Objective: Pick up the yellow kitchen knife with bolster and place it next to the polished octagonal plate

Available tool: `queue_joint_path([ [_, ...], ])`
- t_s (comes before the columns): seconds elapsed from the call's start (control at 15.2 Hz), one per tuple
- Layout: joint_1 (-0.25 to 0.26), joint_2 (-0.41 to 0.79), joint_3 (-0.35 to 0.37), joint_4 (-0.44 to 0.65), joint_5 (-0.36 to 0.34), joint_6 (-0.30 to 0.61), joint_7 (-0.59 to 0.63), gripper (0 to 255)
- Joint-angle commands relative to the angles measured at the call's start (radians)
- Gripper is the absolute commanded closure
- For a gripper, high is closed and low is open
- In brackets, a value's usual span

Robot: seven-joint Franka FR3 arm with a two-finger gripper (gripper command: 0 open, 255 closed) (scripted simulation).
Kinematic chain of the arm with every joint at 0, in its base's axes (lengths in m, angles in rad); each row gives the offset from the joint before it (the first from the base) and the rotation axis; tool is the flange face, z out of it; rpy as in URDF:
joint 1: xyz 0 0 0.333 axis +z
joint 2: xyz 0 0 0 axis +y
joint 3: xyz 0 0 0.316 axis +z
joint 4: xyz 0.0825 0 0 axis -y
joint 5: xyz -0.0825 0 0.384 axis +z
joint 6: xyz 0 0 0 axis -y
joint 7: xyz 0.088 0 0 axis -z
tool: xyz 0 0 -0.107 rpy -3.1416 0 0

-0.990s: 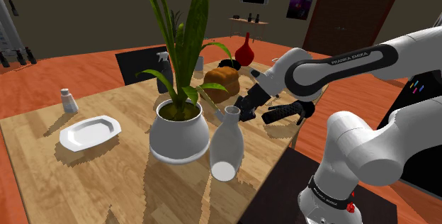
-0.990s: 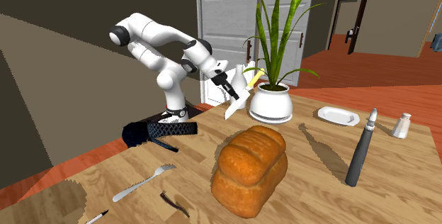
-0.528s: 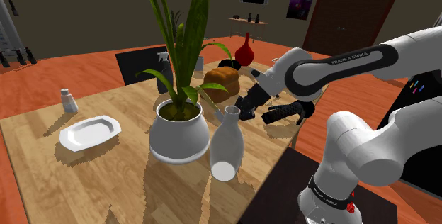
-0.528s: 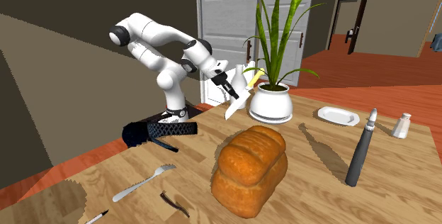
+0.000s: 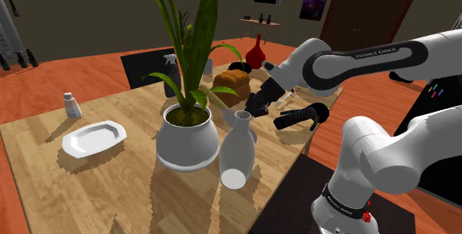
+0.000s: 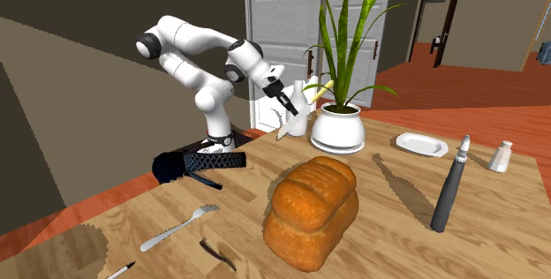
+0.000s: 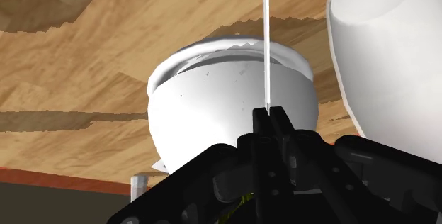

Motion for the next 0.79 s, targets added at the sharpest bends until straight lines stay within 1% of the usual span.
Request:
queue_joint_path([
  [0.0,-0.008,-0.014,0.016,0.02,-0.003,-0.035,0.018,255],
  [0.73,-0.023,-0.048,0.072,0.142,-0.013,-0.187,0.089,255],
])
